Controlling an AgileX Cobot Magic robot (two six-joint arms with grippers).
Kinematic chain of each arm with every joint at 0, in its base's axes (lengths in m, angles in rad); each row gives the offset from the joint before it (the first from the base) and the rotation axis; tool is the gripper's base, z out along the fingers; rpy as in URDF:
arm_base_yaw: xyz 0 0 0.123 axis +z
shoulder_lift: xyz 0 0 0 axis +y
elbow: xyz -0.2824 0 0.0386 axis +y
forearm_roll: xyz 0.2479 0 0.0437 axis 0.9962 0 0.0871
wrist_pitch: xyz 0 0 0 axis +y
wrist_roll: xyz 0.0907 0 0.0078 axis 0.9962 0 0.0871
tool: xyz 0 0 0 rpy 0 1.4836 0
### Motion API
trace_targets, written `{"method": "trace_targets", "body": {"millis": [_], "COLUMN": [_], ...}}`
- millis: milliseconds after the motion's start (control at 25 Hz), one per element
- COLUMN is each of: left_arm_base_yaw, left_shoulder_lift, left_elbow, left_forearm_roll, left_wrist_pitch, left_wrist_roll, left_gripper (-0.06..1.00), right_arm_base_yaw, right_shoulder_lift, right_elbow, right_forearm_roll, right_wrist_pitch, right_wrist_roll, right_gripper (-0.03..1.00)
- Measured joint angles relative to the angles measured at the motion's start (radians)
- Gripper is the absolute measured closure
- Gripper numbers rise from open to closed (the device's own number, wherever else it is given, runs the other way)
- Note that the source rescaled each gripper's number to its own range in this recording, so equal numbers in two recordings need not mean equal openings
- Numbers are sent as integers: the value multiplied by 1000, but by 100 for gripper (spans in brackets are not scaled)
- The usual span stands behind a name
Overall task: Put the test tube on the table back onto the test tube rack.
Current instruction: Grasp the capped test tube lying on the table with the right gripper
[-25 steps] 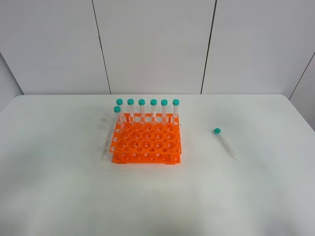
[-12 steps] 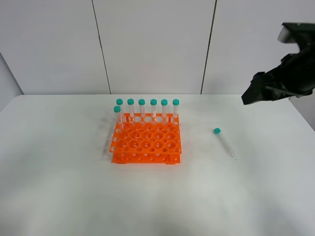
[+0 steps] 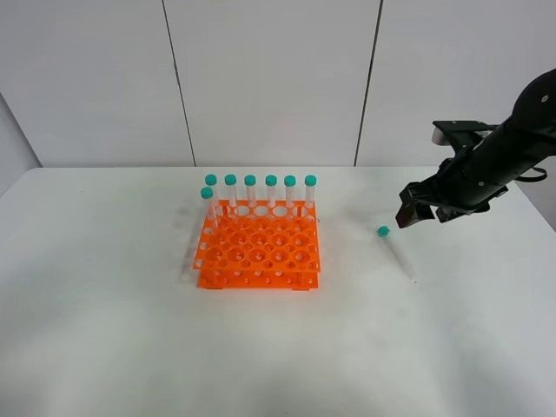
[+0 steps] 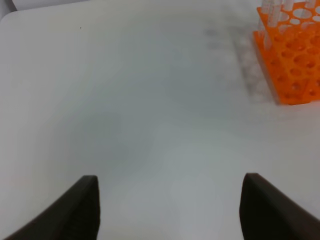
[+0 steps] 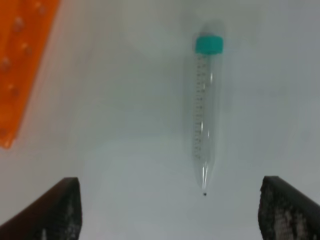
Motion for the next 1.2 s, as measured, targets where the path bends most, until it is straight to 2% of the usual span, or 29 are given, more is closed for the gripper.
{"method": "trace_targets", "body": {"millis": [160, 320, 480, 680, 800, 960, 1080, 1200], "left_arm_base_yaw": [0, 0, 0, 0, 0, 0, 0, 0], "left_shoulder_lift": [0, 0, 0, 0, 0, -1, -1, -1], "left_elbow": [0, 0, 0, 0, 0, 0, 0, 0], "left_forearm_roll": [0, 0, 0, 0, 0, 0, 0, 0], "left_wrist_pitch": [0, 0, 0, 0, 0, 0, 0, 0], "left_wrist_roll": [-1, -1, -1, -1, -1, -1, -1, -1], "left_gripper": [-6, -6, -6, -6, -6, -6, -6, -6], "right_arm_base_yaw": [0, 0, 3, 72, 123, 145, 145, 145], "right_shoulder_lift": [82, 153, 211, 268, 302, 341, 344, 344], "right_elbow": [-1, -2, -2, -5, -45, -123, -168, -186], "right_forearm_roll": [0, -13, -29, -113, -205, -323, -367, -366], "right_wrist_pitch": [-22, -35, -57, -116, -115, -51, -6, 18], "right_wrist_roll": [-1, -1, -2, 8, 90, 234, 289, 308], "right_gripper": [6, 17, 21, 21, 22, 22, 22, 22]}}
